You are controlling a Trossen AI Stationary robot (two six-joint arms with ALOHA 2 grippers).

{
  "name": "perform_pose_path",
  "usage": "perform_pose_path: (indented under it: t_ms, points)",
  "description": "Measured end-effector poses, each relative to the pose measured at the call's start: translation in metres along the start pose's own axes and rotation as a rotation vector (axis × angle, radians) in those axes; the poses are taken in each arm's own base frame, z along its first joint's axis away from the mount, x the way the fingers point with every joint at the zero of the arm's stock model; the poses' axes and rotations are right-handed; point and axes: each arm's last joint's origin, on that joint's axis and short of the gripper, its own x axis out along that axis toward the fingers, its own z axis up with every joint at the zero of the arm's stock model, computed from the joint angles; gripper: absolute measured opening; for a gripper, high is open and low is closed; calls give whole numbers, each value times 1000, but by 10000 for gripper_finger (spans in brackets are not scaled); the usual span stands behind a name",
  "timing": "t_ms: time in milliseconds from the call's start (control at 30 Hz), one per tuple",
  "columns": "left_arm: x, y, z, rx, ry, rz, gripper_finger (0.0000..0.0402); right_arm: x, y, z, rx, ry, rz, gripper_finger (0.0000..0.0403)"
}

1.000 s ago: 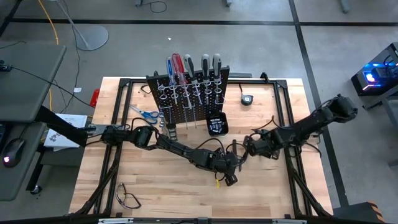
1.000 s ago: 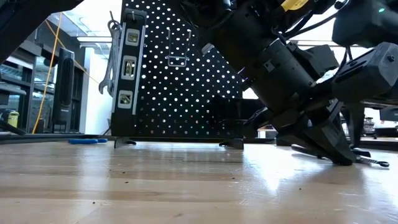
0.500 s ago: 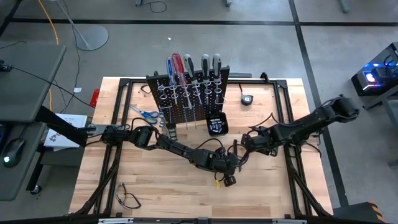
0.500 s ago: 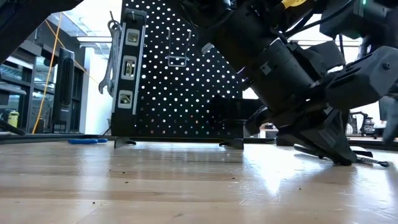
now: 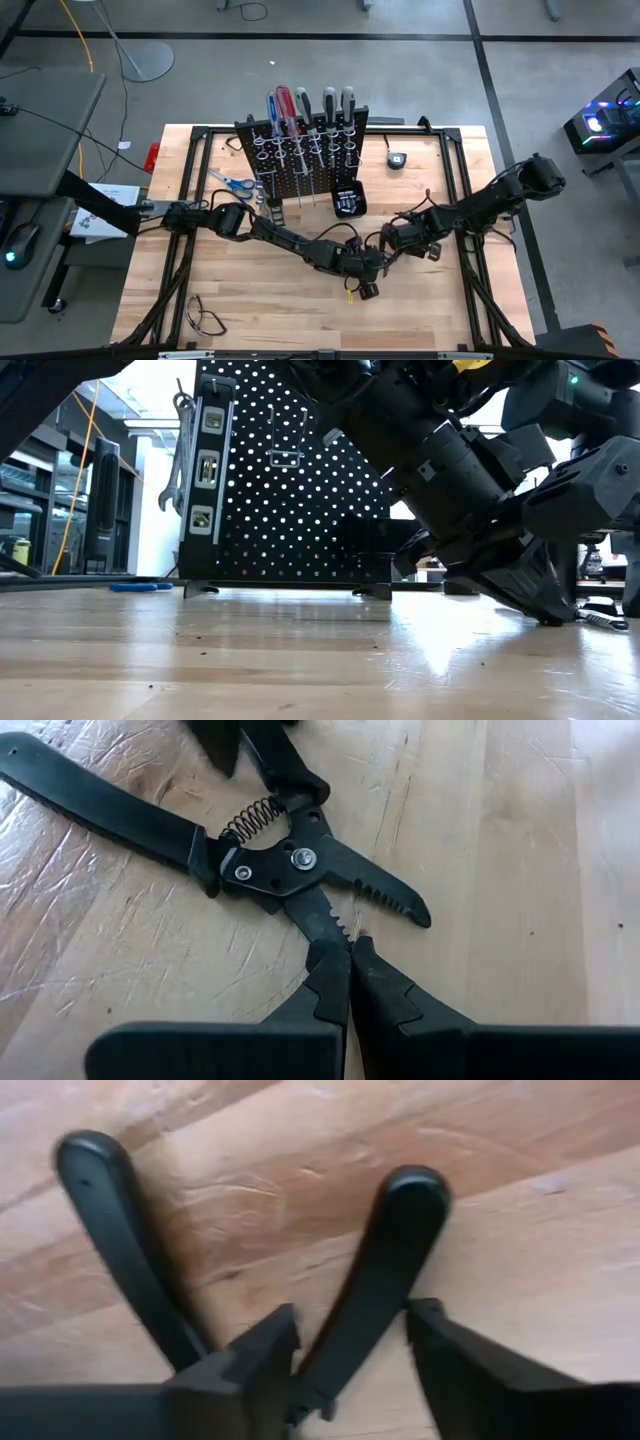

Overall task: Hang tools onto peg board
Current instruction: Hang the black pliers on the pegboard

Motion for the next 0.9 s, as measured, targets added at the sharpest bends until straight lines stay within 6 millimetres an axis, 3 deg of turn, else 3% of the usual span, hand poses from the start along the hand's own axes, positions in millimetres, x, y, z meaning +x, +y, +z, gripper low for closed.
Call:
perform_pose_path:
  t_ms: [167, 367, 467, 533, 767, 900]
  points:
    - [0, 0, 0, -11, -7, 4, 0, 0, -6, 0, -23, -35, -33, 41]
    - [-1, 0, 2, -16, -7, -1, 0, 0, -6, -3, -48, -53, -2, 35]
    - [-16, -1, 13, -10, 2, -31, 0, -5, -10, -8, -150, -102, 20, 33]
    - [-28, -1, 18, 17, 8, -28, 0, -11, -13, -12, -204, -142, 21, 4]
    - [-86, -3, 46, 122, -37, 15, 0, -38, -19, -36, -306, -219, 80, 5]
    - [-82, -1, 42, 133, -26, 46, 0, -59, -23, -51, -362, -243, 125, 3]
